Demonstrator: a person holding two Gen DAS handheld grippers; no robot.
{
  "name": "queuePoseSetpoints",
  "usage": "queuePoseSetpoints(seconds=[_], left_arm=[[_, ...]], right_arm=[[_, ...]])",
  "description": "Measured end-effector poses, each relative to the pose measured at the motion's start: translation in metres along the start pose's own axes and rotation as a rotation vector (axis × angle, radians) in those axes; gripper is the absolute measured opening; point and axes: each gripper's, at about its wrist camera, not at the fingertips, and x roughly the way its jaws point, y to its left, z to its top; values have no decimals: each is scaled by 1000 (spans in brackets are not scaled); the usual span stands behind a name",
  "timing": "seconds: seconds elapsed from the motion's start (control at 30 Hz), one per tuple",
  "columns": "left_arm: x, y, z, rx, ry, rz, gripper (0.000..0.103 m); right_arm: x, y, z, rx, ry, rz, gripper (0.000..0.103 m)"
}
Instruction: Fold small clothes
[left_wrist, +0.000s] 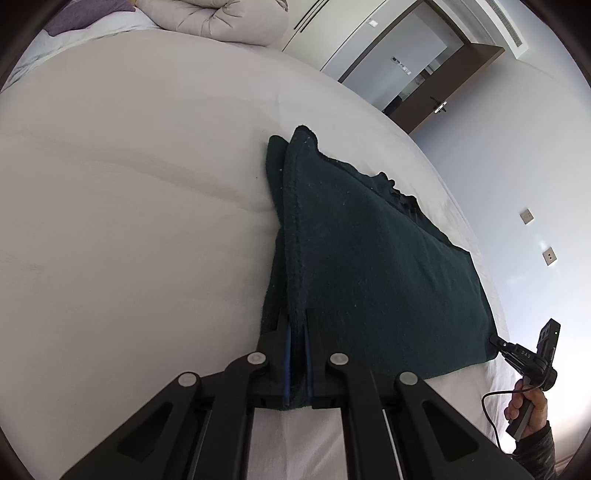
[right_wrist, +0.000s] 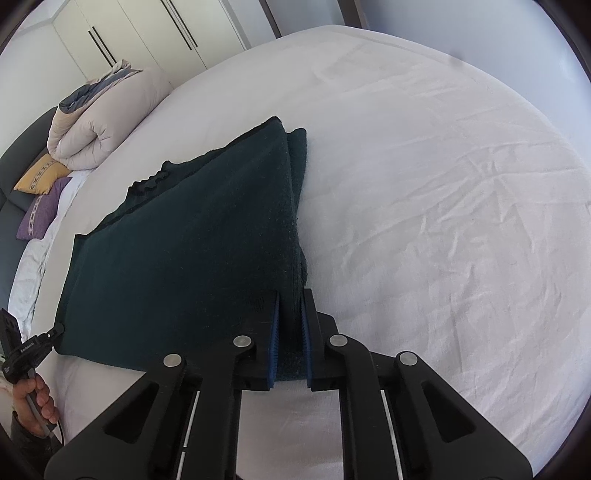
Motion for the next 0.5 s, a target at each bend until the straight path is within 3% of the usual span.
queuePoseSetpoints(seconds=[0.5], left_arm=[[9, 10, -3, -41, 11, -13, 6]], right_arm=[[-4, -25, -10, 50, 19, 4, 5]])
